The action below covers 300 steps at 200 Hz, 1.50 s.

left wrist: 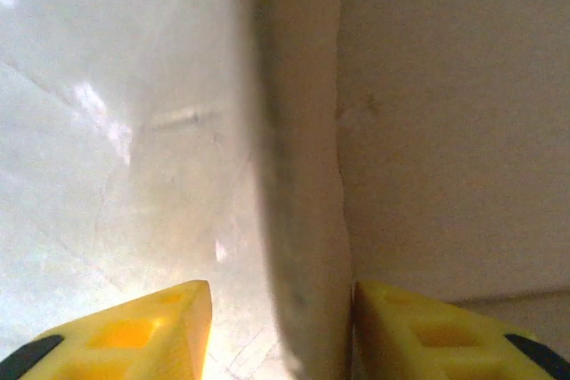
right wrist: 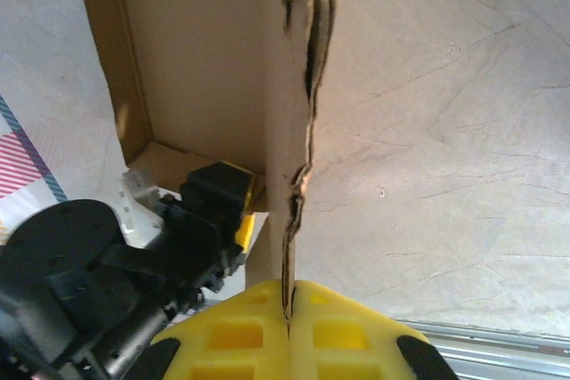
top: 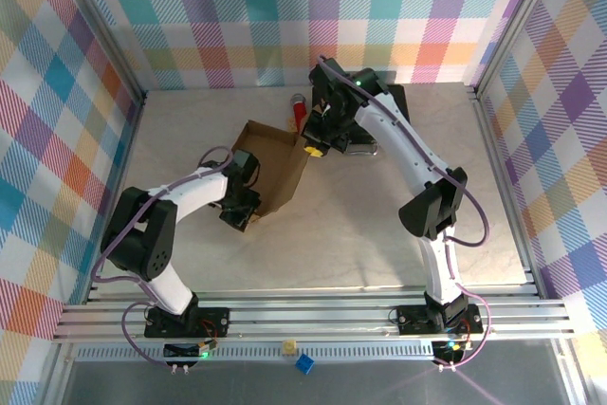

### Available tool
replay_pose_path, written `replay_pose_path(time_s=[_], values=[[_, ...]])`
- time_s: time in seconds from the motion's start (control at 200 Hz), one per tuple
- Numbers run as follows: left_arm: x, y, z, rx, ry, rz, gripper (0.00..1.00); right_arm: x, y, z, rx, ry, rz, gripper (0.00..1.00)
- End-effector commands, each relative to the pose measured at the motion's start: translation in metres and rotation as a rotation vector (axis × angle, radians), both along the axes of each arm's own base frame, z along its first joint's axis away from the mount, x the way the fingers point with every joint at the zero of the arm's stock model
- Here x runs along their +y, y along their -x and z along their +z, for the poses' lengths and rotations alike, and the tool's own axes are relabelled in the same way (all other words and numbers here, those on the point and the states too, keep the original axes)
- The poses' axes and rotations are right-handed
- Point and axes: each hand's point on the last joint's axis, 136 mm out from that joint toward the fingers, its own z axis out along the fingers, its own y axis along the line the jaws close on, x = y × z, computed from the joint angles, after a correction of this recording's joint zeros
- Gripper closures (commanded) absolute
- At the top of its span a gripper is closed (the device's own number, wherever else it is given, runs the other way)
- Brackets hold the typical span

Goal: Fold the paper box

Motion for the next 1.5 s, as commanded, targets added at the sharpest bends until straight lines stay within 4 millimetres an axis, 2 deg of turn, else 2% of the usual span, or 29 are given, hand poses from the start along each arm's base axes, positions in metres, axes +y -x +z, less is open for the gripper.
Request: replay_pose_path(time_s=[0.0,0.18,0.45,0.645,0.8,1.13,1.235,1.31,1.405,1.495], values=[[0.009,-0.014,0.023,-0.047,-0.001,-0.041,0.50,-0.002,-0.002,-0.001,-0.011,0.023,-0.006,1.00],[0.022,-0.026,0.032,-0.076,-0.014,-0.055,0.42,-0.002,-0.003,-0.005,-0.005,0.034,0.000,1.00],[0.040,-0.023,0.029,-0.067,-0.033,-0.051,0.43,-0.002,-0.003,-0.008,0.003,0.038,-0.001,1.00],[0.055,-0.019,0.026,-0.054,-0.090,-0.060,0.55,-0.002,-0.002,-0.009,0.006,0.041,-0.001,1.00],[0.060,-0.015,0.020,-0.030,-0.111,-0.086,0.57,-0.002,-0.003,-0.008,0.005,0.042,-0.004,1.00],[0.067,0.003,-0.011,0.044,-0.145,-0.094,0.73,0.001,-0.003,-0.008,0.009,0.028,-0.009,1.00],[0.066,0.008,-0.019,0.069,-0.143,-0.103,0.85,0.001,-0.003,-0.008,0.009,0.023,-0.008,1.00],[0.068,0.011,-0.021,0.080,-0.153,-0.107,1.00,0.002,-0.004,-0.008,0.009,0.022,-0.009,1.00],[0.069,0.017,-0.022,0.106,-0.158,-0.101,1.00,0.002,-0.004,-0.007,0.007,0.018,-0.012,1.00],[0.063,0.022,-0.027,0.145,-0.118,-0.107,1.00,0.003,-0.005,-0.006,0.004,0.015,-0.013,1.00]])
